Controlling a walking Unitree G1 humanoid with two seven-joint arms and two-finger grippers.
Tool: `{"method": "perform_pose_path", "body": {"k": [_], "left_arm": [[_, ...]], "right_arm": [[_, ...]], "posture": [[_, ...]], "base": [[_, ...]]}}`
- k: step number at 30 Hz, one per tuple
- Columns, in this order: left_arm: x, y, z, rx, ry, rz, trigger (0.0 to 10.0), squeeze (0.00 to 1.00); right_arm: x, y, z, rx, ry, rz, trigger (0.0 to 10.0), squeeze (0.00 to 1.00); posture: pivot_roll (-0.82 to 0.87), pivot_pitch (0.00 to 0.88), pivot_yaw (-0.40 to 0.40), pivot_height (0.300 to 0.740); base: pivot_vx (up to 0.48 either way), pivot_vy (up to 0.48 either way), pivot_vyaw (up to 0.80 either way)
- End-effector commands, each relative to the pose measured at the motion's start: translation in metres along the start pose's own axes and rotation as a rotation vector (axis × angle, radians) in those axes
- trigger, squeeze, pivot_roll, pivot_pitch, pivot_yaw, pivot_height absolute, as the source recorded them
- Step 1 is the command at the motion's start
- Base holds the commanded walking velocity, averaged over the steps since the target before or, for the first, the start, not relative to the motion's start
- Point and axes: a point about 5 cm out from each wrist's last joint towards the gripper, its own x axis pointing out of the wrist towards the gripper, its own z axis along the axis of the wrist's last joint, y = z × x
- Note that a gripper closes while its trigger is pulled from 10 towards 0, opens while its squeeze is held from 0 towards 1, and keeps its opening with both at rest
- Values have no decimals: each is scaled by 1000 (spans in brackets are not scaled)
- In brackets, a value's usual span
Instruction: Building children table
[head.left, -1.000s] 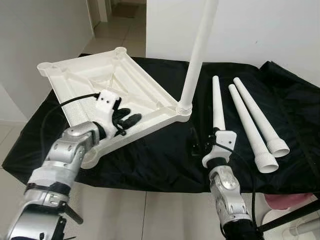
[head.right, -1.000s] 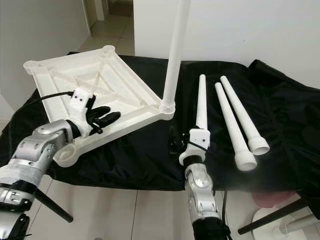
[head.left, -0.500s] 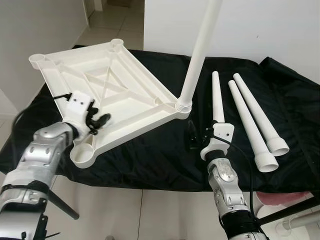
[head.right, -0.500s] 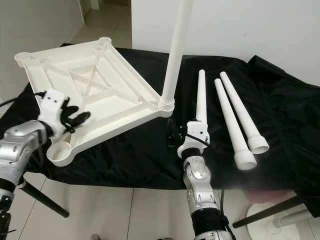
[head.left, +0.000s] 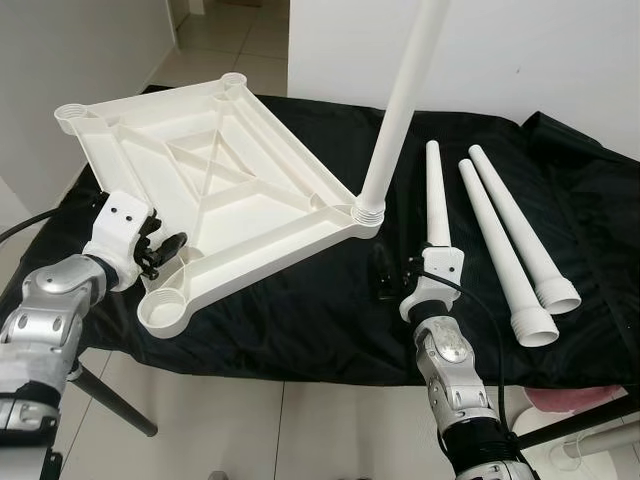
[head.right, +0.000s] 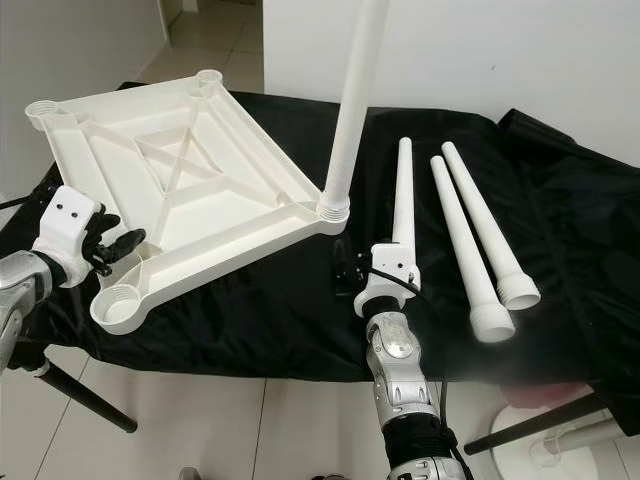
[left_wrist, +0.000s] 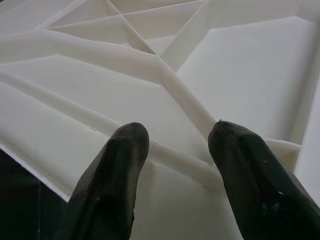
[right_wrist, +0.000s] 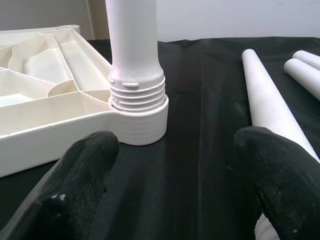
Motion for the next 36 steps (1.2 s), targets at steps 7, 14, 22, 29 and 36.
{"method": "perform_pose_path", "body": {"k": [7, 14, 22, 29, 36], "left_arm": [[-6, -7, -10, 68, 52, -23, 10000, 0], [-5, -29, -24, 216, 113, -110, 10000, 0], [2, -51, -23, 246, 117, -187, 10000, 0], [3, -67, -21, 220, 114, -247, 10000, 0], [17, -105, 4, 143, -6, -309, 10000, 0]], "right_arm": [[-3, -7, -6, -10, 27, -21, 10000, 0], [-3, -15, -6, -13, 30, -49, 10000, 0], [-4, -16, -6, -13, 29, -62, 10000, 0], [-7, -18, -7, -11, 35, -81, 10000, 0], [-7, -17, -9, -4, 39, -91, 10000, 0]], "posture": [[69, 109, -57, 740], [63, 124, -44, 740], [56, 127, -35, 740], [50, 132, -24, 740], [47, 131, -13, 740]], "base": [[0, 0, 0], [0, 0, 0], [0, 0, 0], [0, 0, 0], [0, 0, 0]]}}
